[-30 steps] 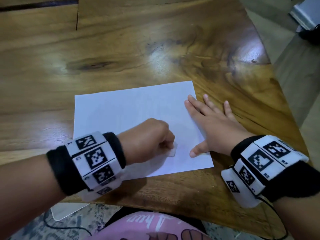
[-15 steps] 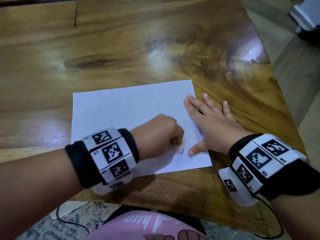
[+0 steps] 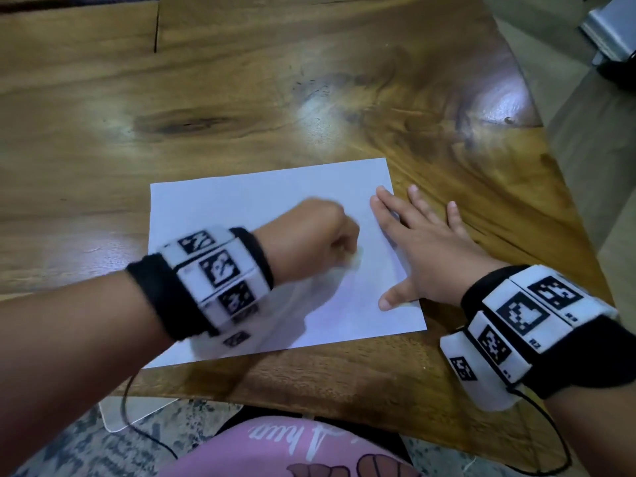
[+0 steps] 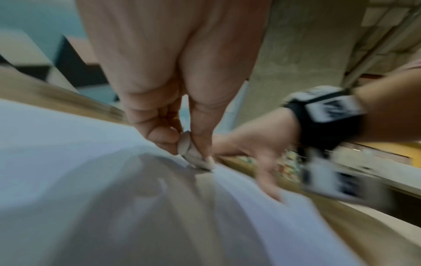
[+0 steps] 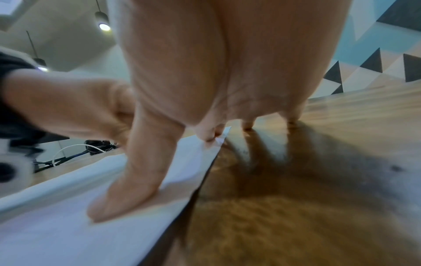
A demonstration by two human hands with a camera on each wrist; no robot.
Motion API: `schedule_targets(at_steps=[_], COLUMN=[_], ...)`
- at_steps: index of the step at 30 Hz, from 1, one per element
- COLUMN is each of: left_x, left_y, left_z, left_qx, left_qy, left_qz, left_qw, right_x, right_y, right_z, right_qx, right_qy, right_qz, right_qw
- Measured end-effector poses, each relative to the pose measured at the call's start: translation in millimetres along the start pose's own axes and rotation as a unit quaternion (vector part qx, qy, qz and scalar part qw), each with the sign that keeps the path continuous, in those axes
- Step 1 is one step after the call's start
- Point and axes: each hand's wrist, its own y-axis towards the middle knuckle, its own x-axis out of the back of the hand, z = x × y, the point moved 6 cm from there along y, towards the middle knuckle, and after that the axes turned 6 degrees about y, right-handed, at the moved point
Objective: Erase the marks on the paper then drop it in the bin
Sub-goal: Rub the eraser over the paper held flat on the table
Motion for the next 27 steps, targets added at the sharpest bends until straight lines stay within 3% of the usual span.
schedule_targets(at_steps=[3,7,11,16,18,22,25,27], left_x=[13,-8,-17,13,16,-6,-18,-14], left_y=[20,-23,-50,6,16,-24,-55,-47], left_z=[7,1,10,12,11,7,12,11], left_qx=[0.029,-0.047,-0.029,0.023,0.034,-0.042,-0.045,-0.043], left_qy=[0.008,0.0,-0.026,-0.003,0.009,-0.003,-0.015,-0.001], left_qz=[-0.036,0.008,0.061,-0.032,-0.033,0.021,0.076,0.078], left_qw=[0.999,0.999,0.997,0.999,0.999,0.999,0.996,0.996], right_x=[-1,-1,-2,-1,-1,-1,-1,0], right_y=[1,2,2,0,0,0,-1,-1], right_z=[0,-1,-1,0,0,-1,-1,-1], right_qx=[0.0,0.002,0.0,0.001,0.002,0.003,0.005,0.006], right_qy=[-0.004,0.004,0.001,0.002,0.006,0.013,0.016,0.015], right_qz=[0.003,0.005,0.008,0.01,0.011,0.007,0.005,0.004], right_qw=[1.0,1.0,1.0,1.0,1.0,1.0,1.0,1.0])
